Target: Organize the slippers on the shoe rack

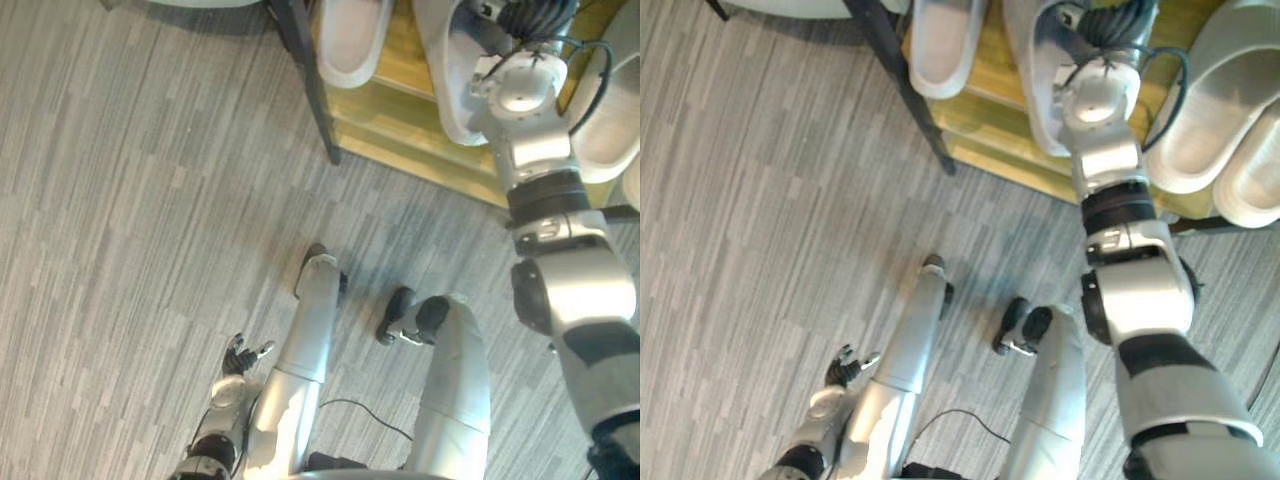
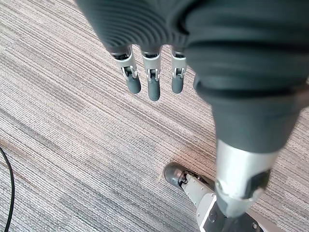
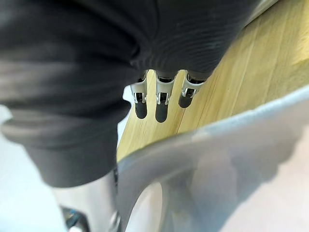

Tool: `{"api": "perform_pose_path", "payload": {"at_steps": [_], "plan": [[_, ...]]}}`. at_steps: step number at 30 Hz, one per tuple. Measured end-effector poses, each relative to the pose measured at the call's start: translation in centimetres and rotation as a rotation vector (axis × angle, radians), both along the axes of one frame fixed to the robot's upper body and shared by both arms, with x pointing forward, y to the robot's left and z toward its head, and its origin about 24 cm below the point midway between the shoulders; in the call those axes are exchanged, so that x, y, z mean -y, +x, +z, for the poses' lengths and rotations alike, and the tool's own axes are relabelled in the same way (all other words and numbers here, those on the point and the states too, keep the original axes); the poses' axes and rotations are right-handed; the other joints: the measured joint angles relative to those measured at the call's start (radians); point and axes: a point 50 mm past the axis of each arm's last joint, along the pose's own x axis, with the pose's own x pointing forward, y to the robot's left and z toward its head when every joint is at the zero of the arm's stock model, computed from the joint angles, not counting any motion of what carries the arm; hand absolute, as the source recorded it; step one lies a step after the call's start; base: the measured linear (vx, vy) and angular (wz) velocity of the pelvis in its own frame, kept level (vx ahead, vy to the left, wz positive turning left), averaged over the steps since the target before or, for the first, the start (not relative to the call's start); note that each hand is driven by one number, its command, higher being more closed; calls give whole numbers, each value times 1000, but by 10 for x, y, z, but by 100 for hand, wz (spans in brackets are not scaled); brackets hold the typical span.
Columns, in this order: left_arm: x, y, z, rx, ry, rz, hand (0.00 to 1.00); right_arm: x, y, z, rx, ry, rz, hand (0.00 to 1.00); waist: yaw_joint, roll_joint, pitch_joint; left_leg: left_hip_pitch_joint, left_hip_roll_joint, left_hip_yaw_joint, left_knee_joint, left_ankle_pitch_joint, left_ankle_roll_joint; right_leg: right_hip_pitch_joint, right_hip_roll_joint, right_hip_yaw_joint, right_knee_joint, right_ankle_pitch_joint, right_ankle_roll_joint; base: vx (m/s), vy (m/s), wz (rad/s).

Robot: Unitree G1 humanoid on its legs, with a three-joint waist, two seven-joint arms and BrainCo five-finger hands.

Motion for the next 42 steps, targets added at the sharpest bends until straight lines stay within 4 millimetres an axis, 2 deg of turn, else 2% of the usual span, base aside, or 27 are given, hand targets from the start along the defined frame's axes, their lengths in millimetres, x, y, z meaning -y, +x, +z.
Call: {"api": "perform_pose_path", "payload": {"at_steps": [13, 19, 21, 26, 28, 33, 39, 42], "plan": [[0, 0, 0, -1, -11, 6, 0, -11, 2, -4, -20, -94, 42, 0, -19, -1, -1, 54, 14, 13, -25, -1, 0, 50, 13, 12, -34, 11, 18, -2, 27, -3], [-1, 0, 0, -4, -9, -2, 0, -15, -7, -10, 35, -105, 65, 0, -32, -2, -1, 63, 16, 16, -24, -1, -1, 61, 15, 13, -42, 11, 19, 17, 30, -1], [-1, 0, 0, -4, -9, -2, 0, -14, -11, -24, 53, -60, 90, 0, -39, -3, 0, 85, 17, 18, -26, -10, 7, 87, 16, 14, -50, 10, 21, 19, 43, -2], [-2, 0, 1, 1, -6, -2, 0, -16, -17, -42, 78, 83, 166, 0, -49, -9, 0, 110, 21, 29, -36, -16, 10, 109, 16, 21, -63, 12, 25, 0, 51, -4], [-5, -1, 1, 0, -1, 1, 0, -25, -17, -57, 58, 124, 206, 0, -59, -23, 2, 116, 22, 35, -40, -16, 10, 111, 16, 27, -65, 13, 26, 2, 32, -2], [-8, -2, 1, 0, -2, 16, 0, -36, -16, -92, -19, 226, 253, 0, -63, -35, 2, 129, 28, 40, -38, -22, 13, 122, 25, 34, -69, 11, 29, 6, 15, -3], [-14, -3, 0, -12, -9, 54, 0, -42, -17, -116, -70, 283, 286, 0, -68, -53, 10, 149, 36, 41, -37, -31, 14, 145, 31, 33, -76, 10, 30, 7, 25, -3], [-15, -3, 0, -12, -10, 64, 0, -42, -18, -124, -90, 306, 287, 0, -73, -53, 10, 152, 36, 41, -38, -33, 17, 151, 31, 33, -81, 10, 31, 2, 39, 1]]}}
